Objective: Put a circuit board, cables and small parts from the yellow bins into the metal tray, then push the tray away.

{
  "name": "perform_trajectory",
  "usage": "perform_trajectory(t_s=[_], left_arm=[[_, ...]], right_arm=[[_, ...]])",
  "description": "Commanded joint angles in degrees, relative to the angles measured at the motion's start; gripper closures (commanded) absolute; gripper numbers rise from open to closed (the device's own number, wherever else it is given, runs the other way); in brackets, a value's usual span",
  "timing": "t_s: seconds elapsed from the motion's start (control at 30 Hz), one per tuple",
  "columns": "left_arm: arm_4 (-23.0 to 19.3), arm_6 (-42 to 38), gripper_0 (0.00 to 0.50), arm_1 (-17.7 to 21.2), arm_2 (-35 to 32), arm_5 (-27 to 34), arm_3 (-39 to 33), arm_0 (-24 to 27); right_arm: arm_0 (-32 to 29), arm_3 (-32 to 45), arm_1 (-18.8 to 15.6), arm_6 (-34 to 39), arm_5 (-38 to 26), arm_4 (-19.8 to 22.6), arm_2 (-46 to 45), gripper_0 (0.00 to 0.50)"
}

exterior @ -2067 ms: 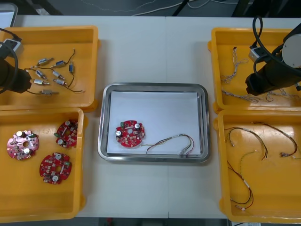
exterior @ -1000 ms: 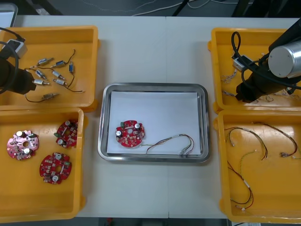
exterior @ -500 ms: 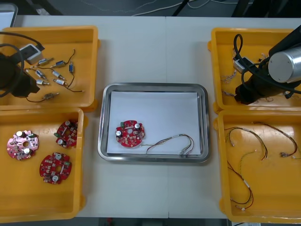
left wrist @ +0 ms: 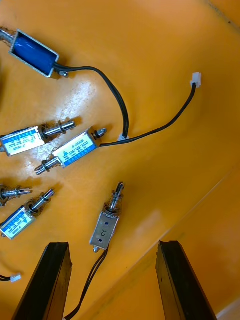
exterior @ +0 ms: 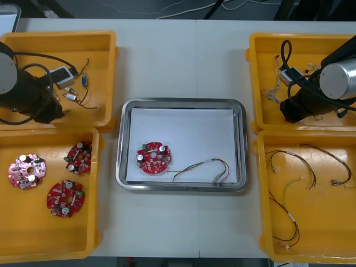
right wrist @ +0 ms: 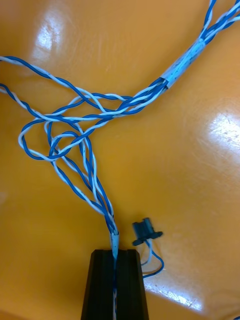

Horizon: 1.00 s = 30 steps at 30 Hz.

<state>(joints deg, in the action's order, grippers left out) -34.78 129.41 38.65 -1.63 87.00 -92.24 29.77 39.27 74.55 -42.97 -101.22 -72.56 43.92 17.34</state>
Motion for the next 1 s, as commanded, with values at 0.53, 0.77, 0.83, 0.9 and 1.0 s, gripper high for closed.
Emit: perform_trajectory(t_s=[0.53, 0.77, 0.83, 0.9, 1.0], left_arm=[[0.24, 10.6, 0.0, -0.86, -1.45, -4.03, 4.53, 0.29], [-0.03, 11.48, 0.0, -0.86, -1.27, -4.39, 6.55, 1.08], [-0.03, 11.57, 0.0, -0.86, -1.01, -4.47, 6.99, 1.34], [0.06, 11.74, 0.0, -0.86, -0.74, -4.74, 7.52, 1.69], [0.06, 11.92, 0.0, -0.86, -0.31, -5.35, 8.92, 2.4]], right_arm=[[2.3, 1.74, -2.47, 1.91, -7.86, 0.29, -9.35, 0.5], [2.65, 1.74, -3.08, 2.17, -7.86, 0.37, -12.86, 0.5], [2.83, 1.74, -3.26, 2.34, -7.77, 0.37, -13.92, 0.5], [2.91, 1.74, -3.35, 2.52, -7.77, -0.07, -15.24, 0.5], [2.83, 1.74, -3.35, 2.96, -7.42, -1.03, -16.47, 0.5]])
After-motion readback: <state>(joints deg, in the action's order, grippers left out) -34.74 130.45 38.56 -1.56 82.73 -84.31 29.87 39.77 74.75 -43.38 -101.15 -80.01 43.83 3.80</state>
